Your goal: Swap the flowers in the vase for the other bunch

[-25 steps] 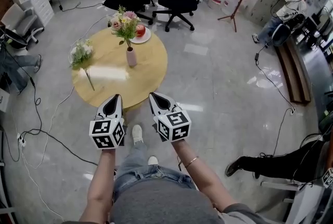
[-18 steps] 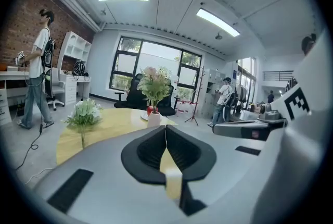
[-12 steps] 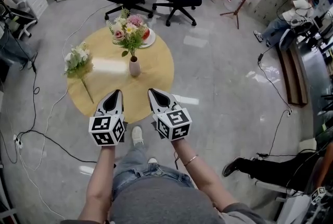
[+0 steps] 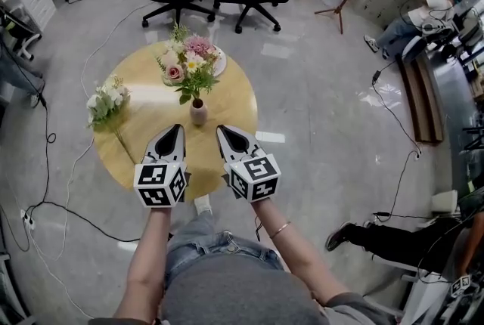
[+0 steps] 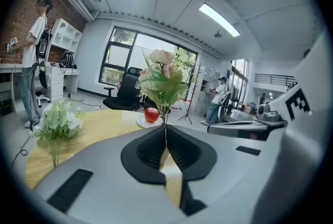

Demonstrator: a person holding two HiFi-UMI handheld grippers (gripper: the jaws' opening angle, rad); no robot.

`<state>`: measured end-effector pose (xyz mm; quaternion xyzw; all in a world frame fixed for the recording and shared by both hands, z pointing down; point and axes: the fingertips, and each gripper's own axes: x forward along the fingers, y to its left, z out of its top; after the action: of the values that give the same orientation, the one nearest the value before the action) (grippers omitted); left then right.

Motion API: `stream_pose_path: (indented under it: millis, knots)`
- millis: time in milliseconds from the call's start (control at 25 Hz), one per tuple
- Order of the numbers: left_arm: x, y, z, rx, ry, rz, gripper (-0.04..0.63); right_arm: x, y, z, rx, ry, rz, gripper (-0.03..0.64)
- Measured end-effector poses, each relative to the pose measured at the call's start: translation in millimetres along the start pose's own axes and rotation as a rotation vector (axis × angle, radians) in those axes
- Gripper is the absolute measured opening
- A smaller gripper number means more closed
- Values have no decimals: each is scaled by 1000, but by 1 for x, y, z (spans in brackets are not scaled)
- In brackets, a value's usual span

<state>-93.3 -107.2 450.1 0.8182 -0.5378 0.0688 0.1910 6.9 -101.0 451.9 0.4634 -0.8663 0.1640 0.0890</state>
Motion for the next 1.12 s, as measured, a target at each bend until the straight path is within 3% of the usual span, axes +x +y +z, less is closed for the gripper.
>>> stream_pose_path:
  millis: [560, 1120]
  knots:
    - [33, 8, 24, 43, -15, -97, 26, 31, -9, 16, -5, -4, -52, 11]
    - [47, -1, 23, 67, 18, -88, 157, 35, -17, 21, -8, -14, -25, 11]
